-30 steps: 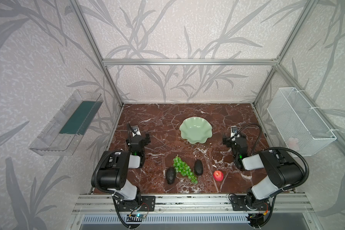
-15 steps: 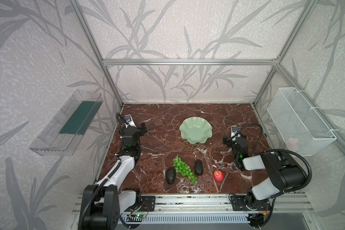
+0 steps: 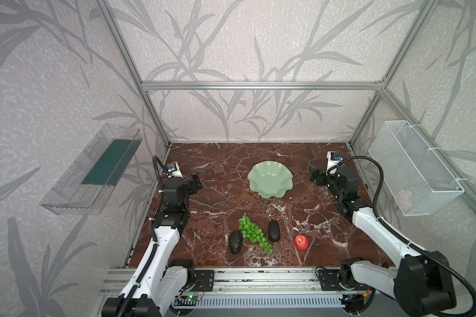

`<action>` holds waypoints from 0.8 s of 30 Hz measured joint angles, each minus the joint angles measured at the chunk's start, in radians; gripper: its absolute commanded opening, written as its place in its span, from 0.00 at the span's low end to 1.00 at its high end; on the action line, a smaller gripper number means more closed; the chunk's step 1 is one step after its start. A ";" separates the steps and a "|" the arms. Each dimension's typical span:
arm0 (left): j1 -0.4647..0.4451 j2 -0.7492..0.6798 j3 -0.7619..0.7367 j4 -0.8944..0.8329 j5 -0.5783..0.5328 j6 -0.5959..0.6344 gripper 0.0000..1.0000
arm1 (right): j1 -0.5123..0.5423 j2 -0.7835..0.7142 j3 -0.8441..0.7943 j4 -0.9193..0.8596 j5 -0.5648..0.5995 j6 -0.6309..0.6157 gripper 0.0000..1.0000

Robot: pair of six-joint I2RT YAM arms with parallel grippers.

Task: Place and organize the fake fruits in the fruit bowl
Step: 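Reach the right gripper down to the red apple while the left arm rises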

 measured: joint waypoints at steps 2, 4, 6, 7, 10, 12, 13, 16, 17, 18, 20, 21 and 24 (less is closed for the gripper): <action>0.000 -0.001 0.023 -0.025 0.001 -0.006 0.98 | 0.040 -0.035 0.000 -0.148 -0.023 0.019 0.90; 0.000 -0.001 0.033 -0.044 0.002 -0.011 0.98 | 0.111 -0.089 0.000 -0.294 -0.015 0.040 0.89; 0.000 -0.001 0.034 -0.058 0.008 -0.018 0.97 | 0.201 -0.146 0.000 -0.430 0.010 0.066 0.88; 0.000 0.000 0.034 -0.066 0.011 -0.021 0.98 | 0.248 -0.170 0.000 -0.491 0.026 0.085 0.88; 0.000 0.000 0.037 -0.089 0.019 -0.028 0.97 | 0.383 -0.214 0.000 -0.662 0.078 0.161 0.87; 0.000 0.000 0.040 -0.102 0.022 -0.032 0.97 | 0.459 -0.218 -0.004 -0.747 0.105 0.217 0.86; 0.000 0.000 0.043 -0.108 0.024 -0.033 0.98 | 0.487 -0.217 -0.010 -0.776 0.116 0.247 0.86; 0.000 -0.001 0.050 -0.110 0.024 -0.034 0.97 | 0.579 -0.203 -0.030 -0.847 0.143 0.333 0.85; 0.000 -0.002 0.051 -0.110 0.024 -0.034 0.97 | 0.600 -0.194 -0.032 -0.861 0.149 0.354 0.86; 0.000 -0.002 0.051 -0.111 0.024 -0.034 0.97 | 0.623 -0.183 -0.034 -0.875 0.157 0.376 0.85; 0.000 -0.005 0.051 -0.112 0.024 -0.037 0.97 | 0.674 -0.155 -0.037 -0.896 0.172 0.432 0.85; 0.000 -0.006 0.051 -0.112 0.024 -0.040 0.97 | 0.697 -0.143 -0.037 -0.903 0.182 0.453 0.85; 0.000 -0.009 0.051 -0.112 0.027 -0.043 0.97 | 0.757 -0.109 -0.038 -0.914 0.205 0.525 0.85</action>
